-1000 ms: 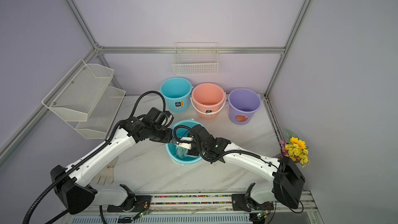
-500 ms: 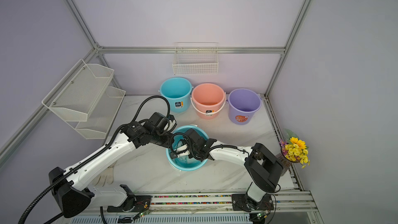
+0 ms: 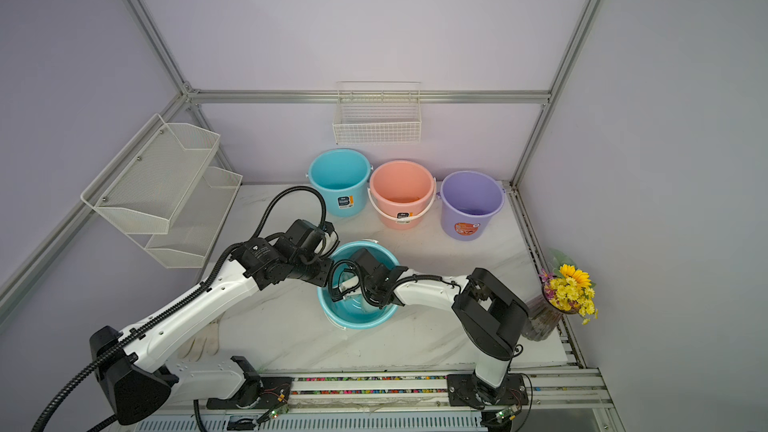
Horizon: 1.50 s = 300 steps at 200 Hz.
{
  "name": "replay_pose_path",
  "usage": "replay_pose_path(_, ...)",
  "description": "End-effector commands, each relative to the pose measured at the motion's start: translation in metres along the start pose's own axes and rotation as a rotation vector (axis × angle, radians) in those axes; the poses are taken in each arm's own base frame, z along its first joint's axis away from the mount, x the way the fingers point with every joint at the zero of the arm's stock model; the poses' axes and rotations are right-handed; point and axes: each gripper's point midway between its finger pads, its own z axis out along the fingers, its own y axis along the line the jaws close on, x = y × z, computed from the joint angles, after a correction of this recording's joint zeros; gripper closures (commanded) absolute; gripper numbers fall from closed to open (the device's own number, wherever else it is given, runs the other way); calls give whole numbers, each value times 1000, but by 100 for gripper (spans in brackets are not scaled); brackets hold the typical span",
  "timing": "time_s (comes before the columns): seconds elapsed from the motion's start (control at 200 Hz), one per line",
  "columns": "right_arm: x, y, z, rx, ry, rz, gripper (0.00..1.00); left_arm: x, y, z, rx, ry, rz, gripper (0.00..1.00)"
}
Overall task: Wipe the inside of the bucket with a cloth
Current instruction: Wipe the dirt from the inside of the bucket.
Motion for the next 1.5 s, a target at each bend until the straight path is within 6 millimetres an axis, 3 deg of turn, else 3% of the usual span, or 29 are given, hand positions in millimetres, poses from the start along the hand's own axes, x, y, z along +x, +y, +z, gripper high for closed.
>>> replay_pose_path(0.0, 22, 53, -22, -273, 91, 38, 100, -29, -13, -20, 45, -151, 5, 100)
replay_pose_path(0.185, 11, 90, -53, -537, 44, 132, 100, -32, -14, -16, 36, -164, 15, 100)
replay_pose_path(0.355, -31, 106, -79, -700, -186, 237, 100, -34, -16, -16, 50, -179, 10, 100)
replay_pose_path(0.56, -76, 93, -82, -704, -446, 323, 100, -35, -20, -16, 65, -184, 11, 100)
replay_pose_path(0.74, -96, 48, -61, -434, -573, 382, 100, -34, -24, -15, 76, -181, 15, 100)
replay_pose_path(0.945, -84, -6, -42, -54, -494, 350, 100, -35, -28, -15, 85, -183, 21, 100)
replay_pose_path(1.15, -60, -32, -35, 163, -329, 223, 100, -35, -31, -13, 87, -178, 28, 100)
replay_pose_path(1.27, -42, -28, -30, 153, -208, 132, 100, -35, -31, -14, 84, -180, 29, 100)
replay_pose_path(1.495, -9, 1, -32, 6, -18, 36, 100, -35, -29, -15, 76, -185, 30, 100)
